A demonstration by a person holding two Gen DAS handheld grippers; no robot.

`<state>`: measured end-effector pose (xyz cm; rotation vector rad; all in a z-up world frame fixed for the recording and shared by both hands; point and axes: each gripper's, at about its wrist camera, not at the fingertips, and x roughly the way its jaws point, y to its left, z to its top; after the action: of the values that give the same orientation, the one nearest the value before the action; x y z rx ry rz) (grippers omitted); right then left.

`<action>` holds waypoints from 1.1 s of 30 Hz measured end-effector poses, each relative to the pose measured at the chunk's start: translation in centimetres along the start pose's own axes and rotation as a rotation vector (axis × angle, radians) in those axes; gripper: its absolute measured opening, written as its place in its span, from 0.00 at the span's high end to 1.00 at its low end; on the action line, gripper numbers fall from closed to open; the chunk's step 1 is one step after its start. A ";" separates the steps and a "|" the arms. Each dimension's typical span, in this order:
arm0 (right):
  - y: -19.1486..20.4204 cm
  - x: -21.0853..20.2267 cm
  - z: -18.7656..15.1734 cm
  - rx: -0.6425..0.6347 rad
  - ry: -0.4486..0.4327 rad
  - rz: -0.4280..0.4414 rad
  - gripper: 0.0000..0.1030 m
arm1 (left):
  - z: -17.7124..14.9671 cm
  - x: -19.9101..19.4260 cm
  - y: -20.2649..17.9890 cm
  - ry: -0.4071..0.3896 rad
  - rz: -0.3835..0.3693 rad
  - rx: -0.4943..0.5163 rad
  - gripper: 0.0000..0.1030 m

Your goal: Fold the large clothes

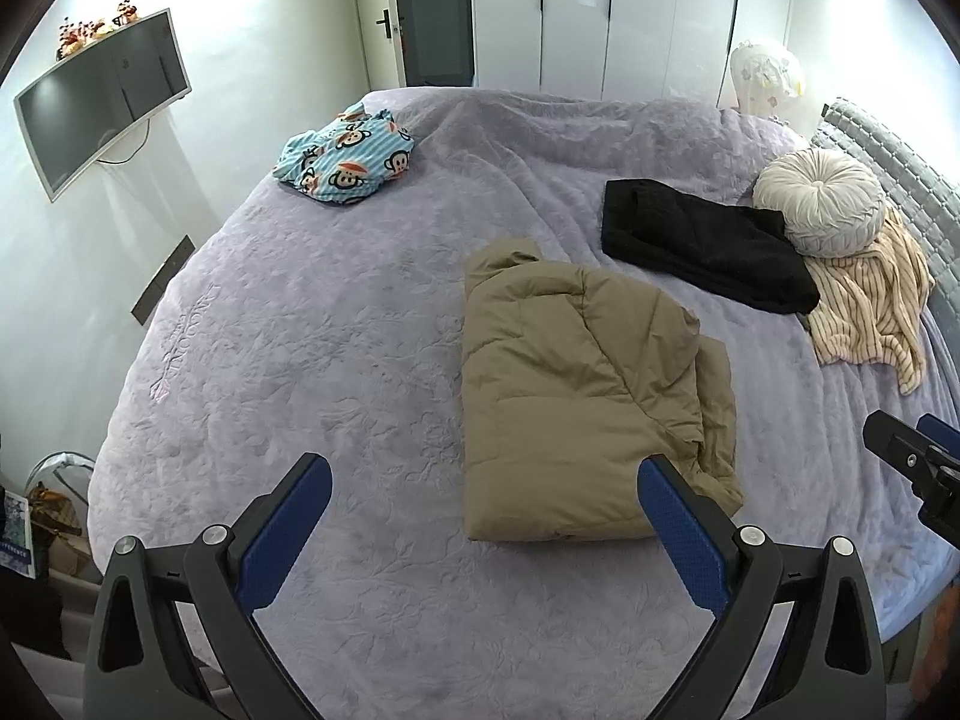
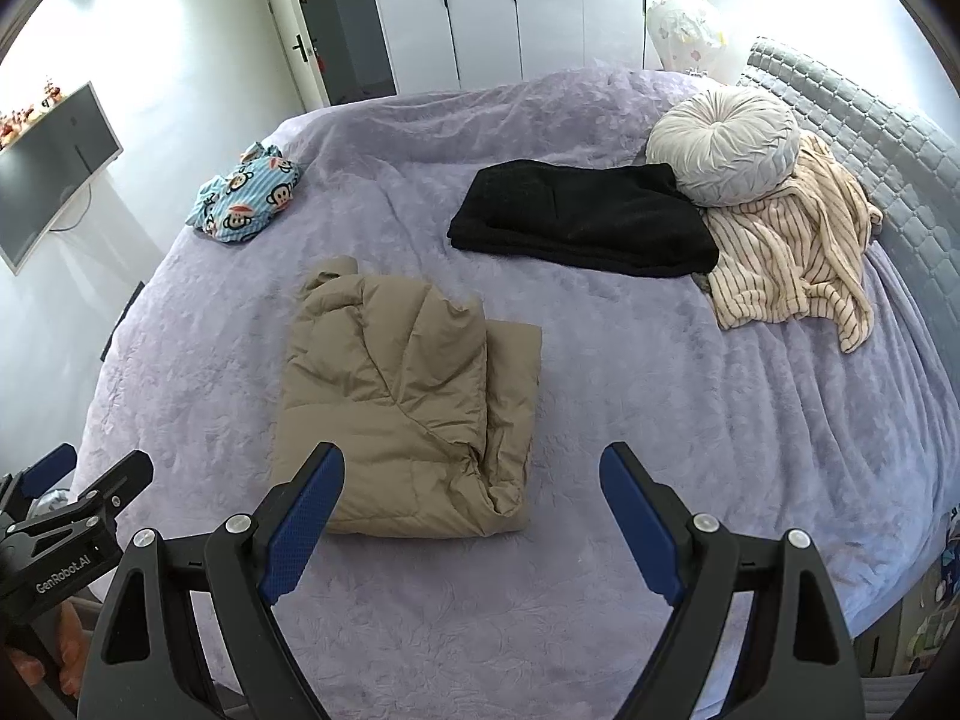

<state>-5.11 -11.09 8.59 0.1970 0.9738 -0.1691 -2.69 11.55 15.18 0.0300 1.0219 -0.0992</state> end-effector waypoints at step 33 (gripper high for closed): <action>0.4 -0.4 -0.2 0.003 -0.001 0.001 0.13 | -0.1 -0.2 0.2 -0.002 0.004 -0.001 0.01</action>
<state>-5.41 -10.60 8.79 0.2006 0.9727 -0.1696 -2.90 11.75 15.31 0.0312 1.0198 -0.0949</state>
